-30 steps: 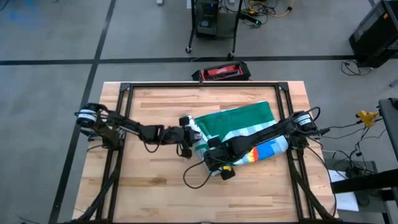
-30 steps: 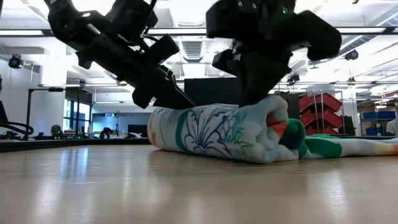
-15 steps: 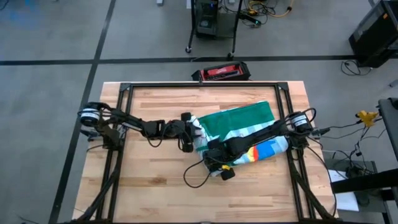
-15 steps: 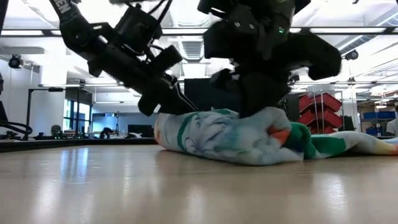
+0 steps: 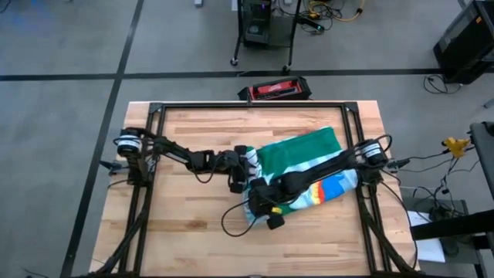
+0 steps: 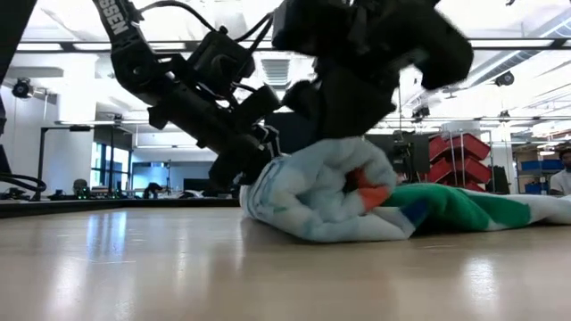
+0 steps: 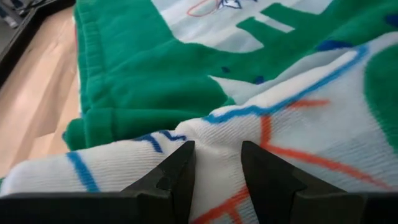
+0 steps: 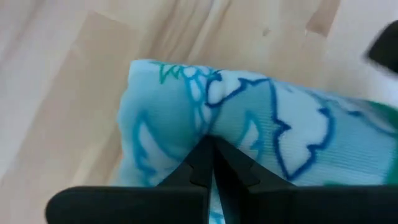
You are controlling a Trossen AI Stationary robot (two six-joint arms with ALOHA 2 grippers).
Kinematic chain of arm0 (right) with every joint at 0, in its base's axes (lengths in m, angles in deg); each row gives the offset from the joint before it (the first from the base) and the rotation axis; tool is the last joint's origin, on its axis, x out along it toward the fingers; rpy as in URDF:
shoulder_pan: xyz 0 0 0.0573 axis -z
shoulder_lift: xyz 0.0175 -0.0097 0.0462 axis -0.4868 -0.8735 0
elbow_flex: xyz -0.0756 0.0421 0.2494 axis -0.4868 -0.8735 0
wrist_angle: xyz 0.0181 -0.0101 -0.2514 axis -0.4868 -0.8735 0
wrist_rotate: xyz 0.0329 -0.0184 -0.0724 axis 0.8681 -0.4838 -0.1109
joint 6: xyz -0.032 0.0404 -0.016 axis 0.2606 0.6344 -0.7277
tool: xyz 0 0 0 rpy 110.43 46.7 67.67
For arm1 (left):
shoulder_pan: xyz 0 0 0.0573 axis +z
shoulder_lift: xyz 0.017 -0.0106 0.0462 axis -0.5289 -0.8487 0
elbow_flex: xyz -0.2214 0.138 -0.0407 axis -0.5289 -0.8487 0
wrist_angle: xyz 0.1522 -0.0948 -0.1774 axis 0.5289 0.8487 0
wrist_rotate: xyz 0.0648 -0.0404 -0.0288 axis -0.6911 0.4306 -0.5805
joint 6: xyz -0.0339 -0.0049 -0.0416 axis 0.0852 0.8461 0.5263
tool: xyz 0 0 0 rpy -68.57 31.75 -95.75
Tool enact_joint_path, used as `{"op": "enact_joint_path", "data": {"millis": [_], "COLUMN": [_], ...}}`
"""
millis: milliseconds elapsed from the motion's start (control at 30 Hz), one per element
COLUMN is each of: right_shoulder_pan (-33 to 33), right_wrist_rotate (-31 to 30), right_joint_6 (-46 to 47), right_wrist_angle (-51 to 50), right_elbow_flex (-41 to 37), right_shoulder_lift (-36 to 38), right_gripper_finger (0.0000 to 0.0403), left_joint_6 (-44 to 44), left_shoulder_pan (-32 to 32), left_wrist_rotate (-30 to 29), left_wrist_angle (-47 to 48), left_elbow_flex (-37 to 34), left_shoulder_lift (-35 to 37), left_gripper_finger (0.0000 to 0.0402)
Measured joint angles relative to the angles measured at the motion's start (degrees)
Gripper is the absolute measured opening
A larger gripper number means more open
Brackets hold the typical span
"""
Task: Roll towel
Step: Roll the multi-color dinosaur print towel
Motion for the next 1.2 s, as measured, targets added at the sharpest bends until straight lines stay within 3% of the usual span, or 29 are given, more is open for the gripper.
{"op": "enact_joint_path", "data": {"millis": [167,400,667,833,1000,1200], "right_shoulder_pan": [-0.2,-2.1,-4.1,-4.4,-4.8,-6.6], "right_wrist_rotate": [-2.0,-1.9,0.2,1.9,1.9,-8.0], "right_joint_6": [2.6,6.6,7.7,6.8,6.0,4.0], "right_wrist_angle": [-4.6,-3.4,8.6,14.7,15.4,13.4], "right_elbow_flex": [-0.1,-1.7,-1.4,0.3,2.7,4.2], "right_shoulder_lift": [1.1,-2.0,-5.0,-5.7,-5.6,-2.9], "right_gripper_finger": [0.0000,0.0000,0.0000,0.0000,0.0000,0.0000], "left_joint_6": [0.0,1.1,5.6,8.1,11.5,16.0], "left_shoulder_pan": [0.0,-0.2,-4.0,-7.9,-9.9,-10.7], "left_wrist_rotate": [0.1,0.4,0.4,-3.0,-4.5,-5.1], "left_wrist_angle": [0.2,2.5,9.1,18.5,21.9,19.0], "left_elbow_flex": [0.2,0.2,-0.2,-0.7,-2.5,-6.3], "left_shoulder_lift": [-0.6,-0.6,1.3,6.1,9.0,9.4], "left_gripper_finger": [0.0119,0.0119,0.0119,0.0119,0.0119,0.0119]}}
